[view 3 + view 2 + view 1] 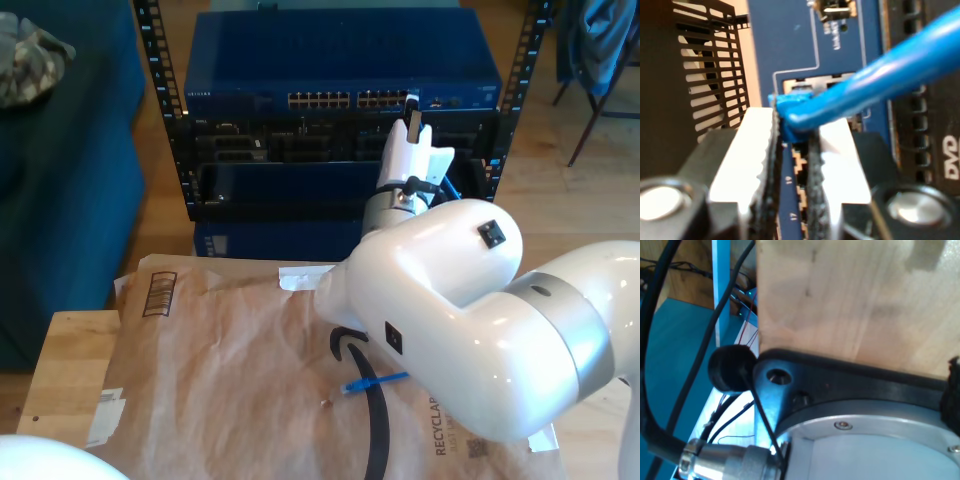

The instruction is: Grab the cable and plug it in

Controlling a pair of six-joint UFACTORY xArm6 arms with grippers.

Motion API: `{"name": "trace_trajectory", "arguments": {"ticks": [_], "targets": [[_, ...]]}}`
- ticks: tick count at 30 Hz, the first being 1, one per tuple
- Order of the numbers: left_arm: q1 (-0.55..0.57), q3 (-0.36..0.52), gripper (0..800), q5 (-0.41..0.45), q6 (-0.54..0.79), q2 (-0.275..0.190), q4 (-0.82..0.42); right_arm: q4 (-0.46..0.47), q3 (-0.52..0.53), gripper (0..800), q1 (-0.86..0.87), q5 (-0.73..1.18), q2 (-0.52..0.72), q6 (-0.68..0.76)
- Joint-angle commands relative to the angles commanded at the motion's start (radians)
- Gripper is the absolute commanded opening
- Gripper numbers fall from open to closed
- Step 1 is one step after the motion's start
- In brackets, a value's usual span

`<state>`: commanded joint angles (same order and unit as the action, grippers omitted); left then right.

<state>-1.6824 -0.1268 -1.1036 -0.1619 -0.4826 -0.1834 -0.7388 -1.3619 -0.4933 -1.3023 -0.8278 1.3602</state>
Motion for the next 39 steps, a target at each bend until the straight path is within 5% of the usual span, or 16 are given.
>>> {"name": "trace_trajectory", "arguments": {"ticks": [16, 18, 20, 22, 30, 34, 39], "targets": [[0.000, 0.000, 800, 0.000, -0.002, 0.000, 0.000, 0.021, -0.046, 0, 0.006, 0.014, -0.026, 0.002], [0.002, 0.000, 800, 0.000, -0.002, 0.000, 0.000, 0.021, -0.046, 104, 0.005, 0.014, -0.025, 0.002], [0.002, 0.000, 800, 0.000, -0.002, 0.000, 0.000, 0.026, -0.041, 294, 0.005, 0.015, -0.020, 0.002], [0.002, 0.000, 800, 0.000, 0.000, 0.000, 0.000, 0.028, -0.034, 365, 0.003, 0.017, -0.017, 0.002], [0.002, 0.000, 800, 0.000, -0.002, 0.000, 0.000, 0.028, 0.126, 469, -0.034, 0.092, 0.118, 0.002], [0.002, 0.000, 800, 0.000, -0.002, 0.000, 0.000, 0.035, 0.287, 619, -0.041, 0.166, 0.258, -0.018], [0.000, 0.000, 800, 0.000, -0.002, 0.000, 0.000, 0.069, 0.488, 708, -0.029, 0.256, 0.425, -0.057]]}}
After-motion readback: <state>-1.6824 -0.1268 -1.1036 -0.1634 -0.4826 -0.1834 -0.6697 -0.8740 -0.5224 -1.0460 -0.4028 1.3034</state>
